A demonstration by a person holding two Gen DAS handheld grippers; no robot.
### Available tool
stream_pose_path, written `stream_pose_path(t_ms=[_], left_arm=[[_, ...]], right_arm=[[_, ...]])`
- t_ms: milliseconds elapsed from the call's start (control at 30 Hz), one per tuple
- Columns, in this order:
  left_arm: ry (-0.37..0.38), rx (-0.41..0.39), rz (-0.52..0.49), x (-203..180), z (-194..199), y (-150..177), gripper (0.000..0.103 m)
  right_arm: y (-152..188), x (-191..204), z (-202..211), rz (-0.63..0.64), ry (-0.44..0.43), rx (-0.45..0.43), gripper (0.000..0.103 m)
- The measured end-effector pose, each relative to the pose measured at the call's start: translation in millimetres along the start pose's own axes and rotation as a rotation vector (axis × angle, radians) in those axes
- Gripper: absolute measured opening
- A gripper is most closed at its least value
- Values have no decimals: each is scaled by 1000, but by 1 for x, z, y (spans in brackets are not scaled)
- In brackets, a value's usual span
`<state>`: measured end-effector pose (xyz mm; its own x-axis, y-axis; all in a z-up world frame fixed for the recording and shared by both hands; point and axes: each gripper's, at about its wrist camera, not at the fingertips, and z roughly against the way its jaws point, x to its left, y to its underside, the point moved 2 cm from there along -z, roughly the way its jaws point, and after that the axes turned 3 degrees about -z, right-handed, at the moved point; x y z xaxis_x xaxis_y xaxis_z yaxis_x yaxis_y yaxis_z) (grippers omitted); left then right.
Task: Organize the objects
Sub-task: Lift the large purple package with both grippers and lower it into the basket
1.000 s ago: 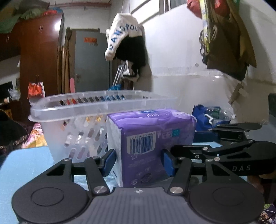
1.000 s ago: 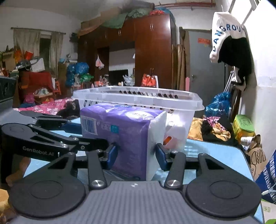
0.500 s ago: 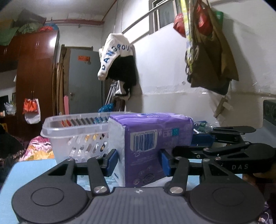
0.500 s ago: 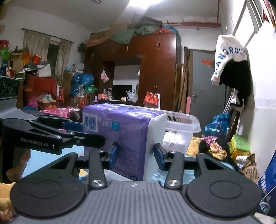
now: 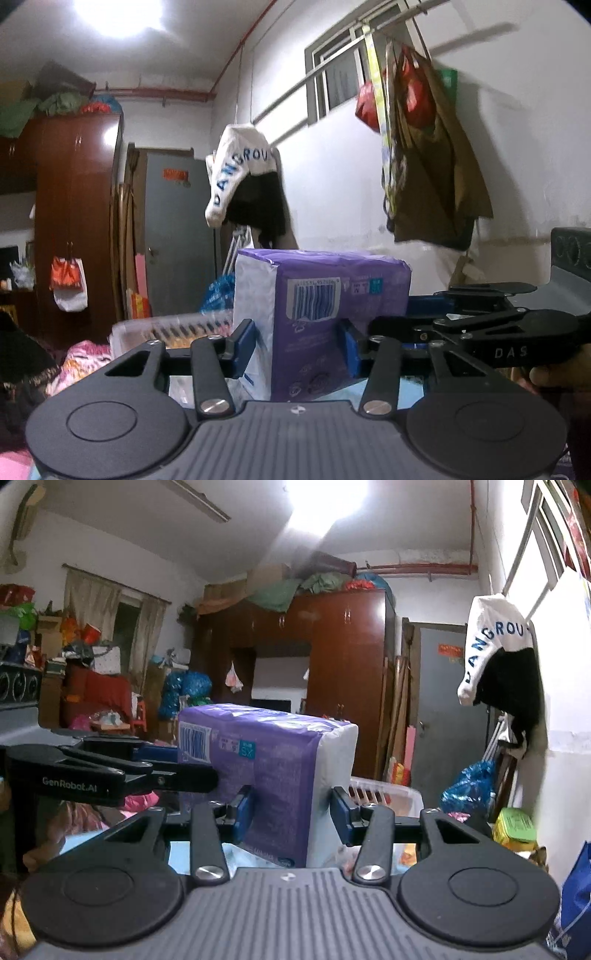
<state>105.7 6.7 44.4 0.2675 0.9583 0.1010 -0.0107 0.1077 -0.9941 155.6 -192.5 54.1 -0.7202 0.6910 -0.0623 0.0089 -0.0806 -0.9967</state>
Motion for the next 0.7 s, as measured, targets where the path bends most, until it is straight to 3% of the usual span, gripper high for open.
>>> stream_pose_path(t_ms=[367, 700], left_arm=[[-60, 46, 28, 50, -61, -63, 51], [-137, 273, 119, 98, -157, -20, 51]], right_arm=[[-50, -23, -67, -19, -4, 71, 48], [-8, -33, -158, -44, 95, 304, 48]])
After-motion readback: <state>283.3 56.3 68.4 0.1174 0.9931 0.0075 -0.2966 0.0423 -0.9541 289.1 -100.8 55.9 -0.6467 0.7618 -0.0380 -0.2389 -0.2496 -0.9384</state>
